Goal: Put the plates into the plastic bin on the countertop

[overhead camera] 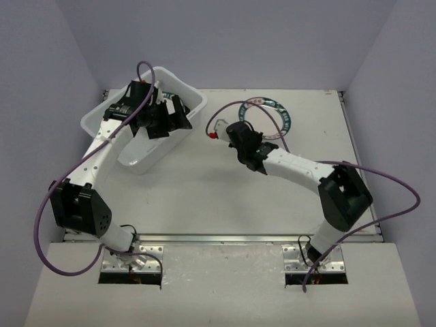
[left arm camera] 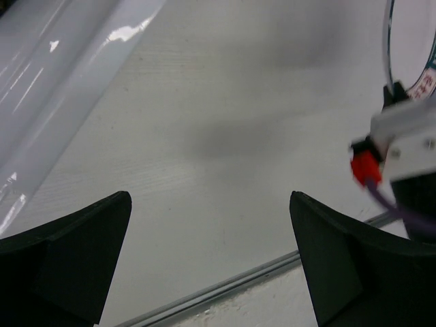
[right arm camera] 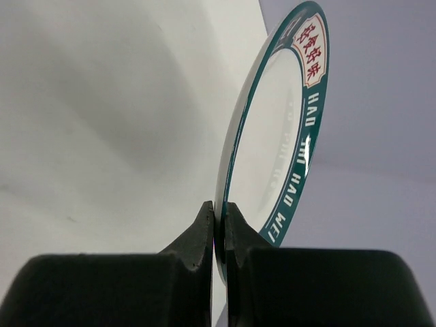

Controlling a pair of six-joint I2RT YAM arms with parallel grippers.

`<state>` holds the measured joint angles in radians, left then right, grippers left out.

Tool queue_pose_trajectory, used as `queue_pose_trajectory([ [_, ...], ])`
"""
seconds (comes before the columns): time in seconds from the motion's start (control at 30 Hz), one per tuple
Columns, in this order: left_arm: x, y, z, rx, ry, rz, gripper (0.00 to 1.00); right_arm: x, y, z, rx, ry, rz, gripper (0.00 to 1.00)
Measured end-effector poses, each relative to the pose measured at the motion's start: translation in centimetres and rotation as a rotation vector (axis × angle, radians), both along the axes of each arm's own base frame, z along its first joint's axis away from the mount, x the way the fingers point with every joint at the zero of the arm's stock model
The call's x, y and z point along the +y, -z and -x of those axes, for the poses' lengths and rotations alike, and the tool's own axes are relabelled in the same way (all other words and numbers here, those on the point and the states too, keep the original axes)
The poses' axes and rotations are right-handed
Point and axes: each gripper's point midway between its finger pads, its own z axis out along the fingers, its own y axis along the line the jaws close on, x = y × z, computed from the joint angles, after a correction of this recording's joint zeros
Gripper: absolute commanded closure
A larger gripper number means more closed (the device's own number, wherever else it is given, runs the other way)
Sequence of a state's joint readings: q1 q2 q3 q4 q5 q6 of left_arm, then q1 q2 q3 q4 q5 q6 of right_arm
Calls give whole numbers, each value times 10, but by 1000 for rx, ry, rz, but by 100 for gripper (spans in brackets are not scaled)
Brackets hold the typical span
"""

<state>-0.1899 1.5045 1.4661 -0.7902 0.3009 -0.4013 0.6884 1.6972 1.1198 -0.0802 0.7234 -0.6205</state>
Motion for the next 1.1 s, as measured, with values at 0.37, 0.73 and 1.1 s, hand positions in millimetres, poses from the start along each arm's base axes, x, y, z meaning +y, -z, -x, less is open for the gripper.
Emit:
queue_pose_trajectory([
  [0.37, -36, -31, 22, 9, 105, 336, 0, 131, -106, 119, -83, -792, -131, 100],
  [0.73, -52, -21, 54, 138, 142, 480, 100, 151, -82, 149, -2, -943, -25, 100],
  [1.1, -33, -42, 29, 28, 59, 436, 100, 144, -86, 143, -20, -830, -143, 1],
])
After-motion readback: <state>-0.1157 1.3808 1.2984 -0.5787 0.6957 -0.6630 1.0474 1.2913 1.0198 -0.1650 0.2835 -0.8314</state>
